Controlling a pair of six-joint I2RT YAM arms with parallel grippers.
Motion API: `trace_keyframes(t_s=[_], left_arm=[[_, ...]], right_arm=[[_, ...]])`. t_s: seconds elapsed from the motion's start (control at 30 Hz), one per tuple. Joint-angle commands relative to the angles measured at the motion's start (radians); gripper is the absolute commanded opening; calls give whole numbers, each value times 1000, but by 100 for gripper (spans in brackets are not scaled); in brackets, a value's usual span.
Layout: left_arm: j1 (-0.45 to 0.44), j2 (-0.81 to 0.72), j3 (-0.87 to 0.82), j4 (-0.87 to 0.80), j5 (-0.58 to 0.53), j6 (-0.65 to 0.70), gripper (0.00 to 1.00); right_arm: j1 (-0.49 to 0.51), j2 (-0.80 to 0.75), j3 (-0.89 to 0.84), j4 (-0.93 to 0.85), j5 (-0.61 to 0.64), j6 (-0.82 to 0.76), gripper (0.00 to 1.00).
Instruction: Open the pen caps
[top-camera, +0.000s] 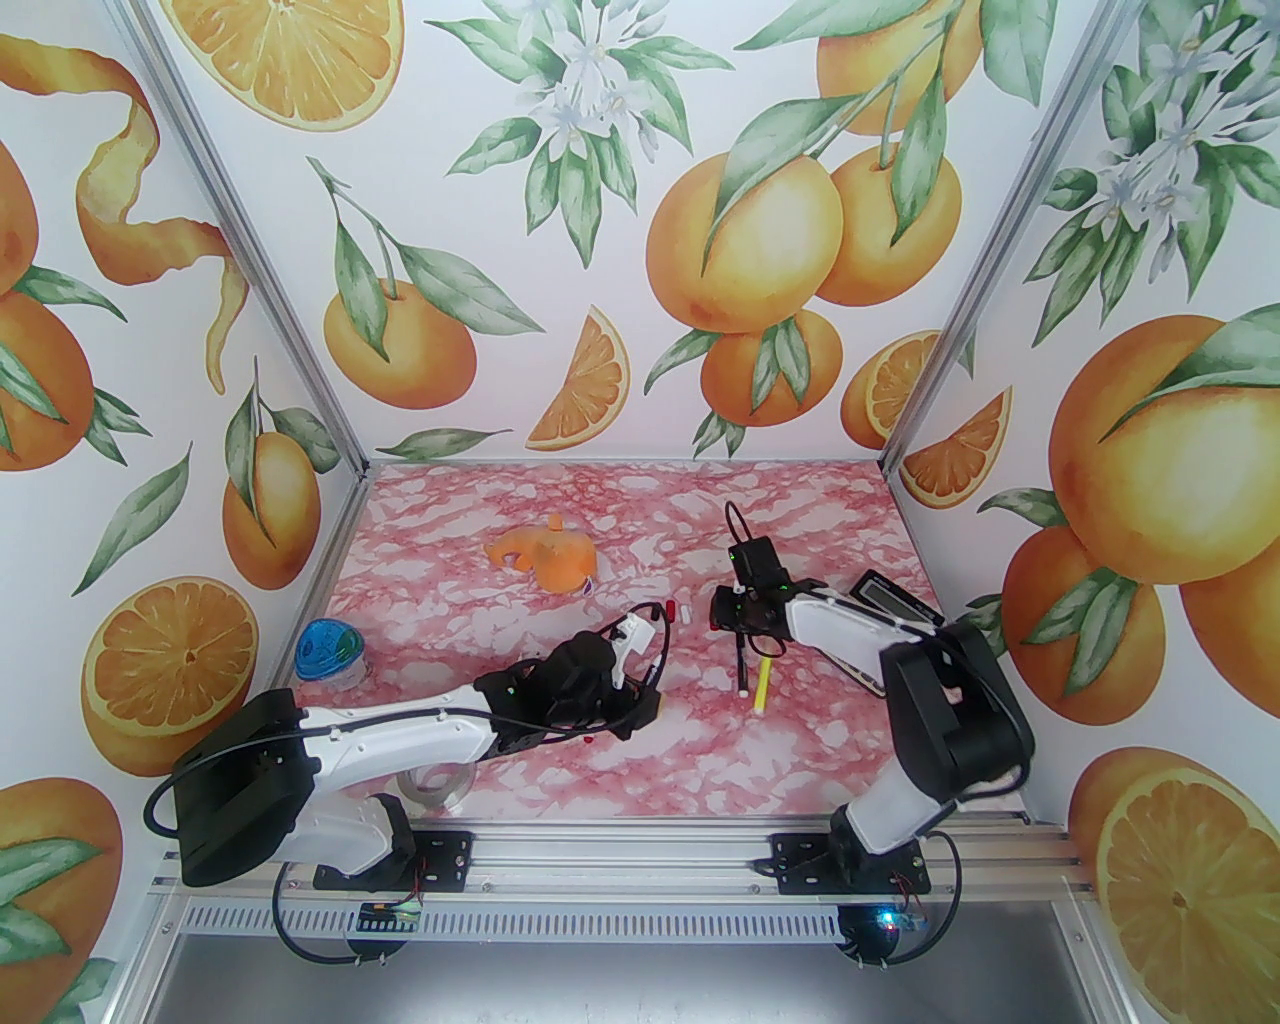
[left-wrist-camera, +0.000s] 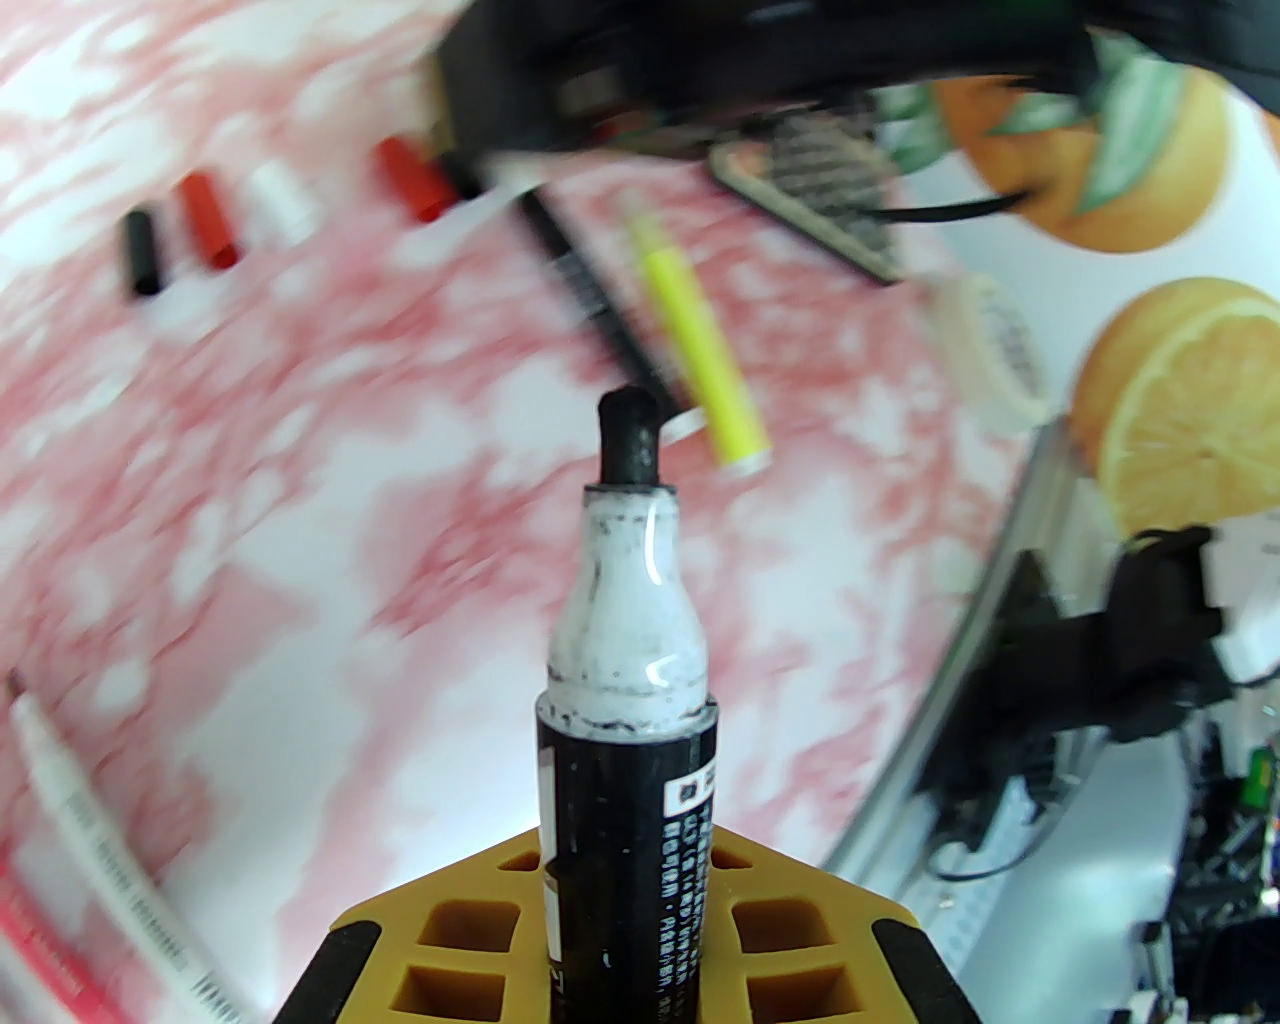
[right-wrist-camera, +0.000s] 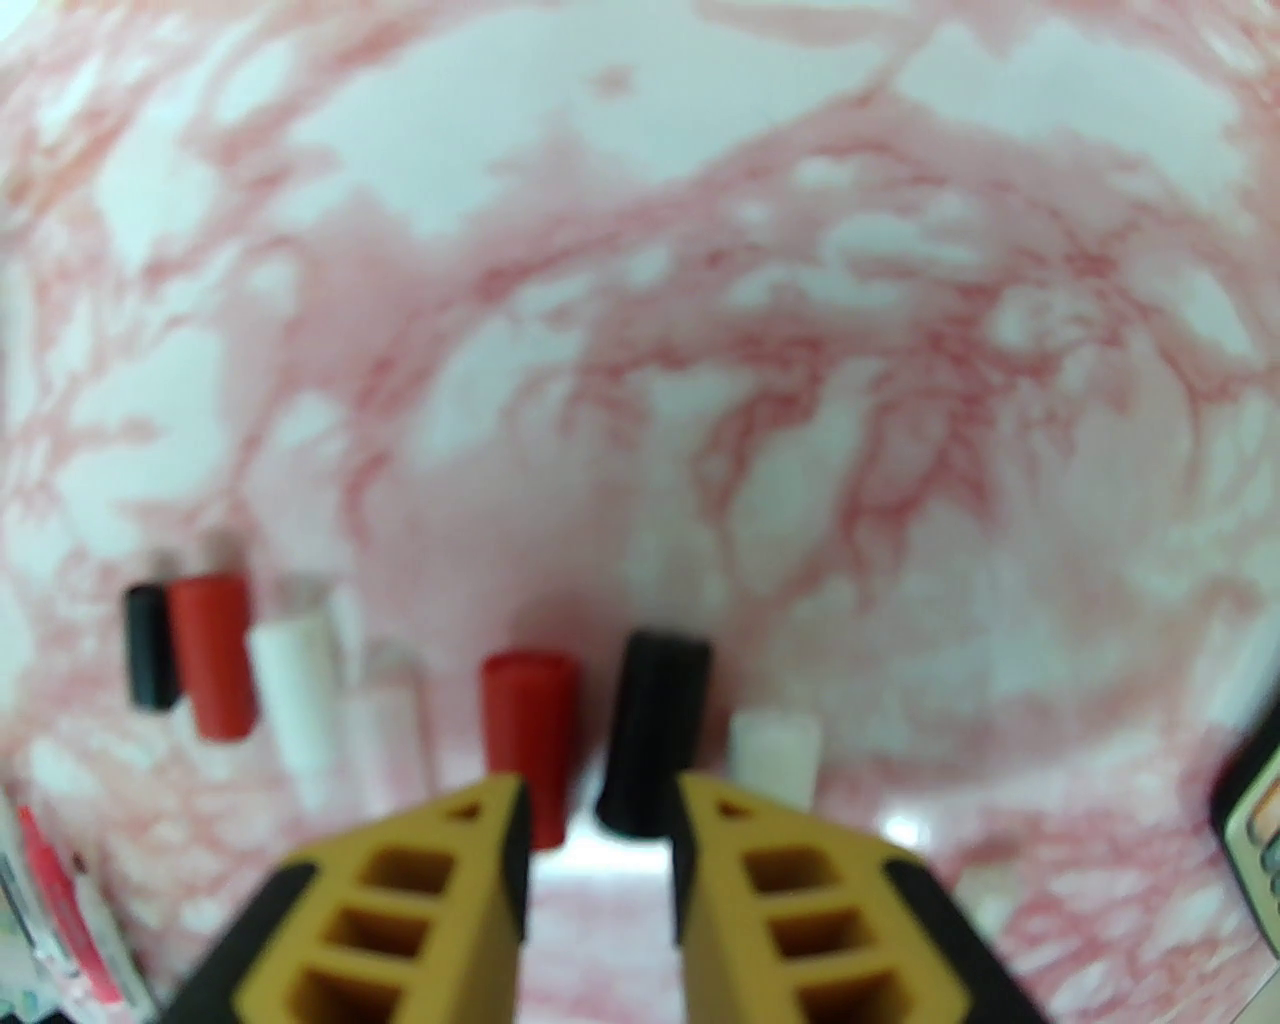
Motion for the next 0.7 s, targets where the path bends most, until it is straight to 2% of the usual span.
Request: trace_keyframes(t_s=[0.0, 0.17, 0.27, 0.37, 0.43, 0.47, 0.5, 0.6, 0.67], left_arm=[[-17, -20, 57, -125, -120, -46, 1], [-52, 15, 99, -238, -254, -113, 2], [-60, 43, 116, -260, -282, -159, 3], [-62, 60, 125, -266, -293, -177, 4], [-64, 70, 129, -269, -301, -186, 4], [-63, 90, 135, -269, -315, -206, 4], [-63, 109, 136, -251, -330, -223, 4], [-62, 147, 153, -246, -344, -228, 4], [-62, 178, 170, -252, -351, -234, 4]], right_arm=[[44, -121, -57, 18, -29, -12, 35], [122, -290, -151, 12, -95, 1, 44], [165, -400, -192, -9, -146, 13, 54], [173, -437, -205, -19, -160, 17, 59], [178, -485, -223, -31, -190, 21, 67], [179, -569, -250, -67, -241, 34, 84], [179, -620, -267, -101, -280, 37, 92], [181, -689, -284, -146, -322, 44, 100], [182, -743, -300, -160, -350, 60, 100]])
